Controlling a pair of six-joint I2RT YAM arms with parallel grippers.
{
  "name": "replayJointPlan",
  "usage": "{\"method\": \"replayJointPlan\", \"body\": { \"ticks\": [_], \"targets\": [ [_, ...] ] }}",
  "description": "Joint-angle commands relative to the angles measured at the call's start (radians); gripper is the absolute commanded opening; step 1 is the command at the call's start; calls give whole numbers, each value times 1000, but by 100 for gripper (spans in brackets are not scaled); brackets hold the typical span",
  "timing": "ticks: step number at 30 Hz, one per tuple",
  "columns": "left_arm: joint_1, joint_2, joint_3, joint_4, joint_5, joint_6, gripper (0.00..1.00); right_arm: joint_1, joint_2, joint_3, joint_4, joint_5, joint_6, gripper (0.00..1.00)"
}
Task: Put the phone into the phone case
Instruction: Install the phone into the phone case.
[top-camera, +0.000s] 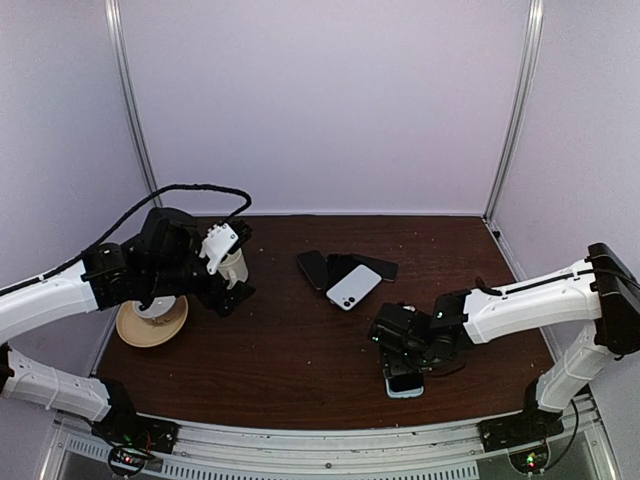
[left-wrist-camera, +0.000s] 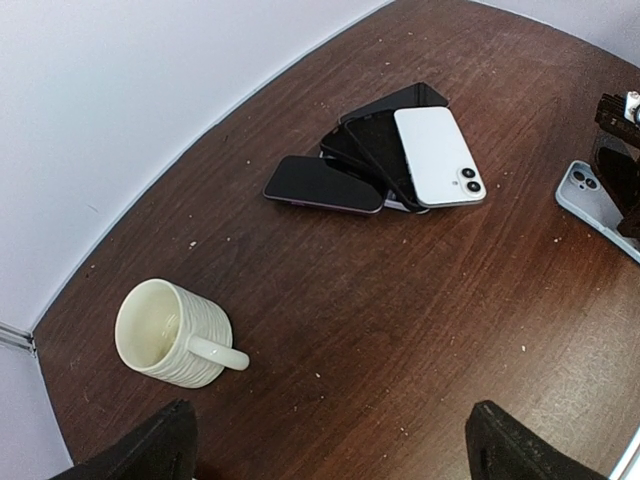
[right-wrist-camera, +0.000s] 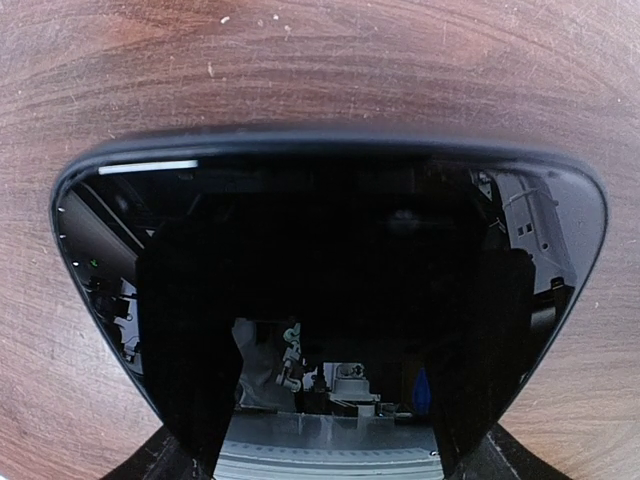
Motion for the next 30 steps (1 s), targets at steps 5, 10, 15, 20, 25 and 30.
{"method": "replayJointPlan", "body": {
  "ticks": [5,10,15,20,25,30],
  "targets": [
    [8,0,-9,48,2,14,97,2,24,43,-30,-13,7,0],
    [7,-4,-9,47,3,14,98,10,52,80,-61,-7,15,0],
    [7,-9,-10,50,5,15,98,15,87,67,-28,-43,42,0],
    [12,-2,-11,52,-3,20,97,23,91,59,-32,-53,61,0],
    [14,-13,-15,58,4,21,98,22,75,28,-14,-74,104,0],
    [22,5,-6,47,17,8,97,22,77,68,-51,-65,97,3]
  ]
}}
